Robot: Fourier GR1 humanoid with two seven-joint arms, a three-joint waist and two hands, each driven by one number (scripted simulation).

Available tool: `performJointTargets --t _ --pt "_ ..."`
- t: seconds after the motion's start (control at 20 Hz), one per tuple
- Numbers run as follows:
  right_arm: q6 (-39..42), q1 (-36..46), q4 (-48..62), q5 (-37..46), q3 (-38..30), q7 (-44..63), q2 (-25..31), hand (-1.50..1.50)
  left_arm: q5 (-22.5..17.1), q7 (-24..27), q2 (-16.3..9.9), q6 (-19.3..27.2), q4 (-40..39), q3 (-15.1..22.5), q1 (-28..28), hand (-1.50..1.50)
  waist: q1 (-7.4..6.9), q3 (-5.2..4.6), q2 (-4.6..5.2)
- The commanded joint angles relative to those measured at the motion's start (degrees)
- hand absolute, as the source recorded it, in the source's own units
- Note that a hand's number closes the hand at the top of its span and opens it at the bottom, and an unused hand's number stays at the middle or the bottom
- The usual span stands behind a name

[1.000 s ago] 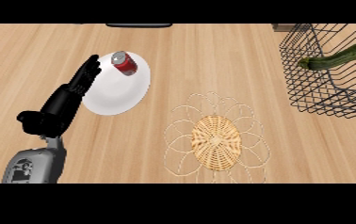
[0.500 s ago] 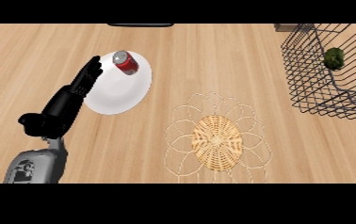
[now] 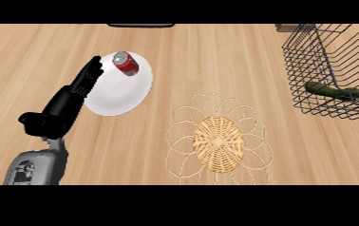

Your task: Pick the squash from the placemat and place it in the basket

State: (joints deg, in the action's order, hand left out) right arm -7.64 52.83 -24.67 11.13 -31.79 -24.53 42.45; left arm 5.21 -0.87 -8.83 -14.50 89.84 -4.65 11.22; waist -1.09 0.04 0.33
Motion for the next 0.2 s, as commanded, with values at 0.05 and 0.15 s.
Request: performJointTargets --t 0.05,0.15 --pt "5.73 1.84 2.74 -5.24 -4.52 6.16 5.54 -1.50 0.13 -1.52 0.75 1.49 -0.03 -0.42 1.46 0.00 0.59 0.00 -0.14" --pt "9.82 1.28 4.78 -6.44 -5.31 7.79 8.01 -1.50 -1.59 0.34 -1.65 -1.77 0.56 -1.46 -0.78 0.00 0.19 0.01 -0.07"
